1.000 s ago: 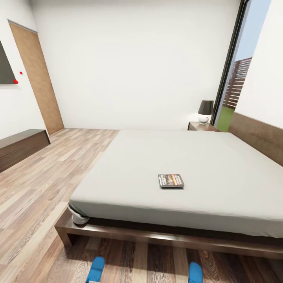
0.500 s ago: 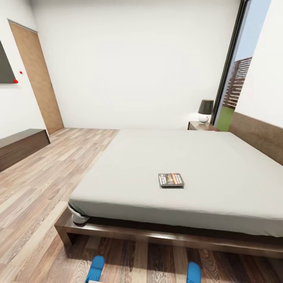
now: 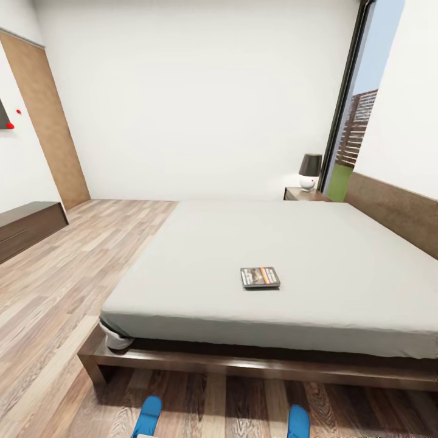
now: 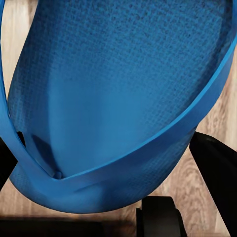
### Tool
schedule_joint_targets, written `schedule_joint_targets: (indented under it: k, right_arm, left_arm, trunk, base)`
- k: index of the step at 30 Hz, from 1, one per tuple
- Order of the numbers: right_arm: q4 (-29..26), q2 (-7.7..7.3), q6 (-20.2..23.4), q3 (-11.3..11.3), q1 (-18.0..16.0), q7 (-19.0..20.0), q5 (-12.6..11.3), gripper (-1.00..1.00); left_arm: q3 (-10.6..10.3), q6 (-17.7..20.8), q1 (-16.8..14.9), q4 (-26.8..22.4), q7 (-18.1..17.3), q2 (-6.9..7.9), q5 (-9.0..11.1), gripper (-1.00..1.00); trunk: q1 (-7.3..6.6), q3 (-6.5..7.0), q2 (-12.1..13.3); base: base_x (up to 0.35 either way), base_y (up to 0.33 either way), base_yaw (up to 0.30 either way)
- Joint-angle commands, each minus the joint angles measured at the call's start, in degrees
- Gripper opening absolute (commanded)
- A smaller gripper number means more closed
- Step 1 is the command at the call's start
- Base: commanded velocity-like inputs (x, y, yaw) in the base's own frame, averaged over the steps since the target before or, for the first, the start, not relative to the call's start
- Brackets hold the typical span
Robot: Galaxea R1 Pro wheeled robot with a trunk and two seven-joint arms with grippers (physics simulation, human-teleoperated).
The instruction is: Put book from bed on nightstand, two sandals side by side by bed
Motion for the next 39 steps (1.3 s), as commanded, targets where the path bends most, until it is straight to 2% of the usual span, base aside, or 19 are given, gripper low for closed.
schedule_joint_targets:
  k: [1,12,39]
  right_arm:
    - [-0.1,0.00,0.3,0.0,0.0,0.1,-0.3,-1.00]
    - [-0.1,0.03,0.3,0.0,0.0,0.1,-0.3,-1.00]
    - [0.2,0.61,0.3,0.1,0.0,0.1,-0.3,-1.00]
  left_arm:
    - [-0.5,-0.1,0.0,0.0,0.3,0.03,0.6,-1.00]
    - [-0.5,0.0,0.0,0.0,0.2,0.04,0.6,-1.00]
    - [-0.5,0.0,0.0,0.1,0.2,0.10,0.6,-1.00]
  trunk:
    - [-0.01,-0.05,0.0]
    - [-0.01,-0.05,0.0]
    - [-0.01,-0.05,0.0]
  base:
    - [0.000,0.016,-0.053]
    - [0.000,0.122,-0.013]
    - [0.049,0.035,0.000]
